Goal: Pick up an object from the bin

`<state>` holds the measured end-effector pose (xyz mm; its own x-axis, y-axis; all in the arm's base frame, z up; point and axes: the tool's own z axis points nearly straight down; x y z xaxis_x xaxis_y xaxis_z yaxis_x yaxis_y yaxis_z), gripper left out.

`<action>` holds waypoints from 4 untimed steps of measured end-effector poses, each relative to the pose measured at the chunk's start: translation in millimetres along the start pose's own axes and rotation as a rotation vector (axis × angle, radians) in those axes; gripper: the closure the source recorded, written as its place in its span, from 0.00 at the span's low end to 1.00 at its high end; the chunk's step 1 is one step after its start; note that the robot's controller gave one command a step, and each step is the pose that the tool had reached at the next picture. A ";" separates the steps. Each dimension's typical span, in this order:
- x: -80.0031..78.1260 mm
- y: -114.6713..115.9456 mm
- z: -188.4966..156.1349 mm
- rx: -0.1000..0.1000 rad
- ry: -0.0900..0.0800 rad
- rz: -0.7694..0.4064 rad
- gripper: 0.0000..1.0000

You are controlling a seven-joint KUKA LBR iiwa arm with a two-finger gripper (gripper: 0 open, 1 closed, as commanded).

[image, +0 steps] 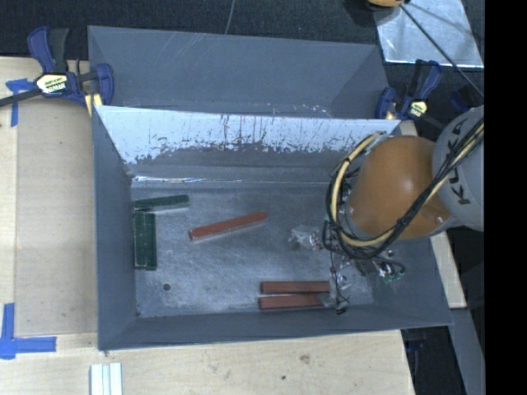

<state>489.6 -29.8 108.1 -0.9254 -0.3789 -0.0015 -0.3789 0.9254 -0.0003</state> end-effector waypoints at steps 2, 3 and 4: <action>-16.8 27.6 36.5 0.000 0.000 0.210 1.00; -18.0 27.2 36.6 0.001 -0.005 0.210 0.00; -17.7 26.9 36.2 0.002 -0.005 0.209 1.00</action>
Offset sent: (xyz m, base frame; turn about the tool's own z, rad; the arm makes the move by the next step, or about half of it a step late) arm 0.0038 0.0320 -0.0381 0.2112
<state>495.8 1.8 71.9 -0.9840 -0.1782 -0.0065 -0.1782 0.9840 -0.0017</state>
